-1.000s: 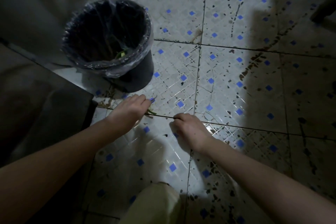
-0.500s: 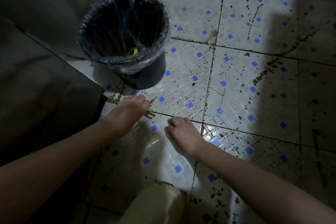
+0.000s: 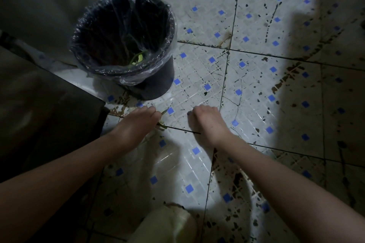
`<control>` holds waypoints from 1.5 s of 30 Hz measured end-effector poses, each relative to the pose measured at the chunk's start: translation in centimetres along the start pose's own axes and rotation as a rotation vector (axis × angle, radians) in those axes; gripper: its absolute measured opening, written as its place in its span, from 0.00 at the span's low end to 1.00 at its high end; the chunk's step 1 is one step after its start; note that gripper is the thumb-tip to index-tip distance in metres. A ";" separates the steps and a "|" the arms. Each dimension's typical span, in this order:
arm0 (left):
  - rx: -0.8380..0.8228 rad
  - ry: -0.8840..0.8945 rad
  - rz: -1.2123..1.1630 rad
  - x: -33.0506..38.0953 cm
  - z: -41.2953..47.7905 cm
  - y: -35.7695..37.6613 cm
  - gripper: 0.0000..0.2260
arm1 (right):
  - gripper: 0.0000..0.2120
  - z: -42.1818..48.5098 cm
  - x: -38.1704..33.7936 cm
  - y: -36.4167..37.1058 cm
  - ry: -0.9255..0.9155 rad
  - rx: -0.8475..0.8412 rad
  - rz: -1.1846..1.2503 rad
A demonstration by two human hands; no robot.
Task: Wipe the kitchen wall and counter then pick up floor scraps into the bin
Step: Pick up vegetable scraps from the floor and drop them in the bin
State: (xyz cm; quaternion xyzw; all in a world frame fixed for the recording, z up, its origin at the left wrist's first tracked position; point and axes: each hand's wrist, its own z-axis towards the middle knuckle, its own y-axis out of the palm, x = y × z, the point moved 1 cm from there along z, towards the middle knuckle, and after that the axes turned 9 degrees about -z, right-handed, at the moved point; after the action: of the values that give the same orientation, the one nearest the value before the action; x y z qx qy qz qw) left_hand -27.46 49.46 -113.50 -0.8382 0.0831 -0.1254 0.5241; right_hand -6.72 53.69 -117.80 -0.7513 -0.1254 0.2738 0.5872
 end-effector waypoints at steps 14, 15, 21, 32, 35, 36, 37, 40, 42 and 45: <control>-0.044 0.025 -0.052 -0.6 0.9 0.2 0.23 | 0.09 6.3 4.8 -1.4 0.223 0.020 0.070; -0.041 0.022 -0.072 -0.6 0.8 0.3 0.23 | 0.09 6.4 4.9 -1.2 0.227 0.016 0.087; 0.006 0.033 -0.094 -1.0 0.8 0.2 0.22 | 0.10 7.3 5.6 -1.2 0.197 -0.045 0.111; 0.012 0.049 -0.097 0.2 0.9 -0.9 0.20 | 0.06 5.6 7.0 -1.9 0.278 0.009 0.147; 0.064 0.032 -0.082 0.9 0.8 -1.1 0.19 | 0.06 4.4 7.4 -2.6 0.277 0.047 0.119; 0.084 0.030 -0.077 1.1 0.8 -1.1 0.19 | 0.08 4.0 7.5 -2.8 0.268 0.043 0.103; 0.101 0.029 -0.077 1.4 0.7 -1.2 0.19 | 0.10 3.7 7.6 -2.9 0.259 0.030 0.094; 0.168 0.070 -0.079 2.0 0.6 -1.6 0.18 | 0.11 2.7 7.7 -3.3 0.239 0.010 0.090; 0.203 0.113 -0.088 2.2 0.5 -1.6 0.16 | 0.10 2.1 7.9 -3.5 0.244 0.024 0.099; 0.228 0.160 -0.107 2.5 0.5 -2.0 0.15 | 0.09 1.6 8.1 -3.8 0.288 0.070 0.131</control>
State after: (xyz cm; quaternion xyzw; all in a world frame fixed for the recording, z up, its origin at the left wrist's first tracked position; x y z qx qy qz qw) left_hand -24.89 50.07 -111.57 -0.7638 0.0650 -0.2280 0.6003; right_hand -0.49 60.18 -116.60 -0.7684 0.0191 0.2051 0.6059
